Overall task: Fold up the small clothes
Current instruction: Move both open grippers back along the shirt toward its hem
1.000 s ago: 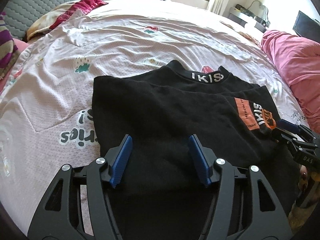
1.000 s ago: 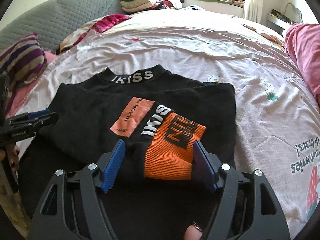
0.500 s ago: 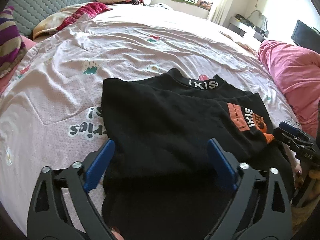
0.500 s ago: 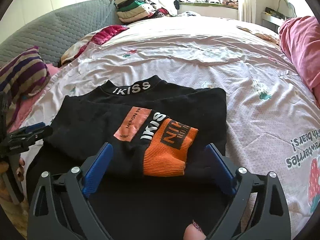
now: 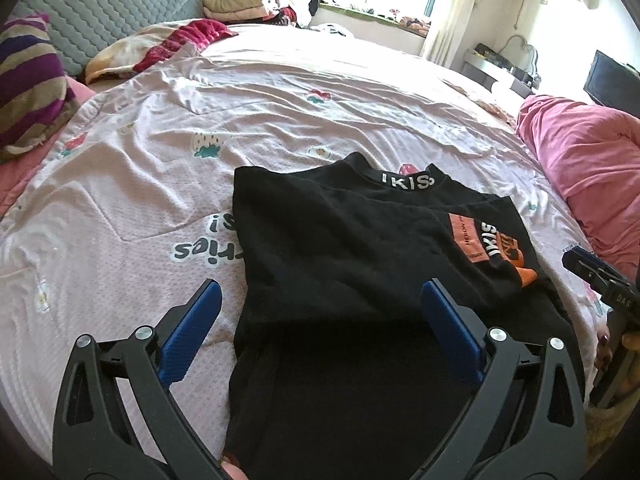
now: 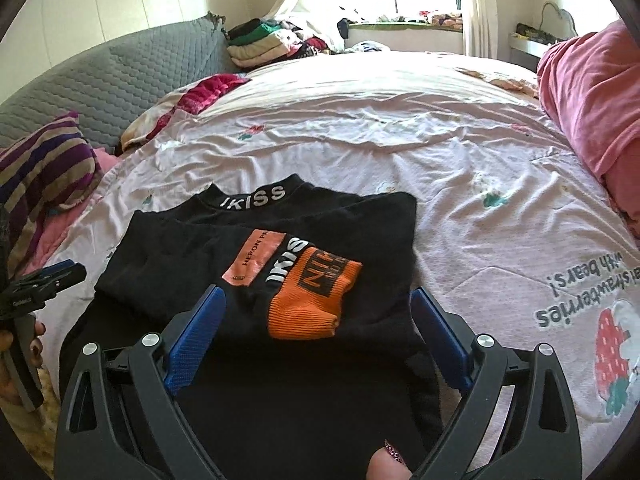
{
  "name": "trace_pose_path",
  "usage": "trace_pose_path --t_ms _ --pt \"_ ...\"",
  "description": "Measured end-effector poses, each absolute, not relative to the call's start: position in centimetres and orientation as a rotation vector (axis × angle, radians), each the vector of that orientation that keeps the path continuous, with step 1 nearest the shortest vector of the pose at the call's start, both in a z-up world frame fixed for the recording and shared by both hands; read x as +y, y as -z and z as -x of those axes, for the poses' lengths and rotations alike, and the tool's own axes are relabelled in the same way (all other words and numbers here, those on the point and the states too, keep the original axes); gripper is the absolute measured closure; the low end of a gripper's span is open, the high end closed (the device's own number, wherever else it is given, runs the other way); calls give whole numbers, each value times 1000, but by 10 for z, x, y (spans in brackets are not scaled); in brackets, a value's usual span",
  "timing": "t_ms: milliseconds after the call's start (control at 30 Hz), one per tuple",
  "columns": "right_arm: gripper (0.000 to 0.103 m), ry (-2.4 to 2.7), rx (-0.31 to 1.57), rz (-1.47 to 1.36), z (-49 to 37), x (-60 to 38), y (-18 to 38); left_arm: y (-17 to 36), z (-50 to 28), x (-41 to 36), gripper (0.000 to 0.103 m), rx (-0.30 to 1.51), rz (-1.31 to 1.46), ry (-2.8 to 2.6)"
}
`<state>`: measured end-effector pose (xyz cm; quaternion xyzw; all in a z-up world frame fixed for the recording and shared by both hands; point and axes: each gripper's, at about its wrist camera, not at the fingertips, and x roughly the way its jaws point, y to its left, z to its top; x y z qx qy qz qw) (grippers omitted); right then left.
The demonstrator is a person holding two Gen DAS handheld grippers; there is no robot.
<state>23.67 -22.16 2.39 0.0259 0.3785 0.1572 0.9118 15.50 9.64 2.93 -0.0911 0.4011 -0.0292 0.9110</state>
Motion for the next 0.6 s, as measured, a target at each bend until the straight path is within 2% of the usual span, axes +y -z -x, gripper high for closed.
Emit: trace_pose_path --t_ms 600 --pt "10 -308 732 -61 -179 -255 -26 -29 -88 103 10 823 173 22"
